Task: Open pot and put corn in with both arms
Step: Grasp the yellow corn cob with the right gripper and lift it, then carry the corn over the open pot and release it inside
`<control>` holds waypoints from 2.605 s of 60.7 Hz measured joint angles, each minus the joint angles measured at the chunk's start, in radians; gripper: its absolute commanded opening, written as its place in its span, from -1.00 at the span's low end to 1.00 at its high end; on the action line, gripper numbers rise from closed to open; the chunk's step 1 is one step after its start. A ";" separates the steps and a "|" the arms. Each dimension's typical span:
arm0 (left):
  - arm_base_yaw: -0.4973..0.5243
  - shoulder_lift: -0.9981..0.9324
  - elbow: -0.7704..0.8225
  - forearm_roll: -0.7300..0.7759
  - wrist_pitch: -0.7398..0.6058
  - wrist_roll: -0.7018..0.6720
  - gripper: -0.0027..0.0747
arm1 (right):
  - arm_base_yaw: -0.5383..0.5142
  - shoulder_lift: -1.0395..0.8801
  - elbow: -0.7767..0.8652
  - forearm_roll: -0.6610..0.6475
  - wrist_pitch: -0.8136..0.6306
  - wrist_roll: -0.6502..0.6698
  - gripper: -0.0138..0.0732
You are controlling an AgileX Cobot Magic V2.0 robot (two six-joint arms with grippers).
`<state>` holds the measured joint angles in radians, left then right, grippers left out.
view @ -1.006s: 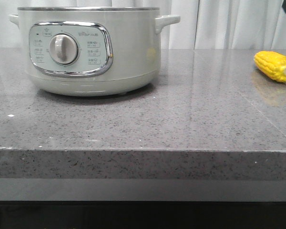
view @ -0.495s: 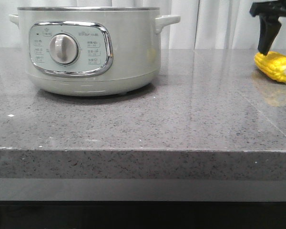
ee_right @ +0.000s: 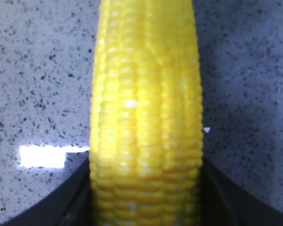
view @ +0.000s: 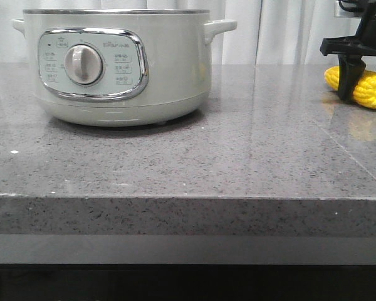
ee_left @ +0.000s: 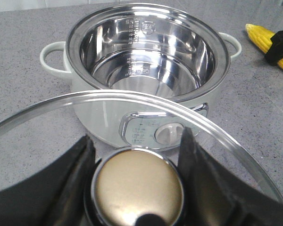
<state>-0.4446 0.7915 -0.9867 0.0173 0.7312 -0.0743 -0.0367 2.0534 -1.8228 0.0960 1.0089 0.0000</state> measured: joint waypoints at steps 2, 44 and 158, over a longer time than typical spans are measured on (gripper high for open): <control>0.000 0.000 0.000 0.000 0.000 0.000 -0.34 | 0.000 0.000 0.000 0.000 0.000 0.000 -0.09; 0.000 0.000 0.000 0.000 0.000 0.000 -0.34 | 0.262 -0.092 -0.436 0.044 0.116 -0.055 -0.09; 0.000 0.000 0.000 0.000 -0.002 0.000 -0.34 | 0.593 0.123 -0.488 0.175 0.054 -0.160 0.54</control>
<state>-0.4446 0.7915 -0.9867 0.0173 0.7295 -0.0743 0.5561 2.1761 -2.3108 0.2707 1.0625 -0.1598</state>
